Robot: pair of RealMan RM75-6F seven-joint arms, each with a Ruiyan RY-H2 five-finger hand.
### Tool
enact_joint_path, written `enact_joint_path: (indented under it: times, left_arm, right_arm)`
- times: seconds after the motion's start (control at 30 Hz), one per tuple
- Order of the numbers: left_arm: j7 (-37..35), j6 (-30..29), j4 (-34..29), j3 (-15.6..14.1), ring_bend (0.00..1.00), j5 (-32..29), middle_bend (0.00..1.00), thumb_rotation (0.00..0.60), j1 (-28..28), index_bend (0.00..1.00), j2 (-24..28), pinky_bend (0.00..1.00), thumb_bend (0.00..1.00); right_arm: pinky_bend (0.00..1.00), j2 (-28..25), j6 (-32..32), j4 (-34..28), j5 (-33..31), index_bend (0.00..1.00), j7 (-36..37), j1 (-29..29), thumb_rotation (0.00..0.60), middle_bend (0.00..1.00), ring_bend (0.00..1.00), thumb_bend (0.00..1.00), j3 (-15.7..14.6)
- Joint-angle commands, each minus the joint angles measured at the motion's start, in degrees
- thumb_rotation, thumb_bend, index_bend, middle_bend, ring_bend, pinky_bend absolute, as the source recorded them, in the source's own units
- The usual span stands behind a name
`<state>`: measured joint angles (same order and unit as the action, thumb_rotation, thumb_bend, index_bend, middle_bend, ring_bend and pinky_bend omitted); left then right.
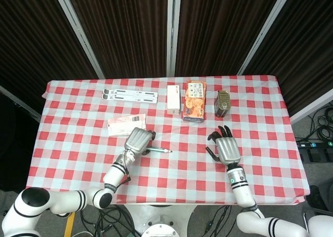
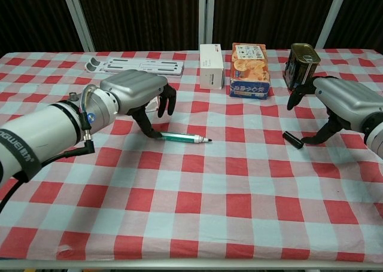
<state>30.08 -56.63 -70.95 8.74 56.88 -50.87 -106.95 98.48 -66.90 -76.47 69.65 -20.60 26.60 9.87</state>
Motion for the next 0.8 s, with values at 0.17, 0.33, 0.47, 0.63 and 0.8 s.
enact_joint_path:
  times: [0.17,0.33,0.47,0.63,0.8]
  left_arm:
    - [-1.7,-11.1,-3.4,2.4,0.79,6.3,0.46,0.600,3.5,0.44,3.3,0.80,0.15]
    - [-2.0,-16.7,-4.0,0.9,0.51,9.9,0.39,0.600,7.8,0.37,8.7,0.57,0.15]
    - [-2.7,-20.5,-8.2,-0.7,0.19,8.6,0.21,0.600,13.6,0.22,13.5,0.27,0.13]
    - [-5.4,-29.3,-12.0,-5.5,0.14,10.2,0.20,0.600,23.2,0.21,16.7,0.21,0.12]
    - [-8.8,-35.3,-10.8,-10.3,0.14,12.6,0.20,0.600,31.3,0.21,16.4,0.21,0.12]
  right_arm:
    - [0.01,-4.3,-6.5,-4.3,3.2,0.36,2.8,-3.5,0.600,0.28,0.07,0.03,-0.6]
    - [0.01,-9.4,-11.6,-8.2,6.9,0.33,8.1,-8.3,0.600,0.26,0.05,0.02,-3.8]
    - [0.00,-13.4,-14.4,-10.4,8.8,0.24,9.7,-12.7,0.600,0.20,0.00,0.01,-7.9]
    - [0.00,-14.9,-20.1,-11.0,12.0,0.19,10.9,-18.1,0.600,0.17,0.00,0.00,-11.7]
    - [0.00,-14.3,-23.7,-9.8,14.3,0.18,11.4,-21.2,0.600,0.17,0.00,0.00,-13.1]
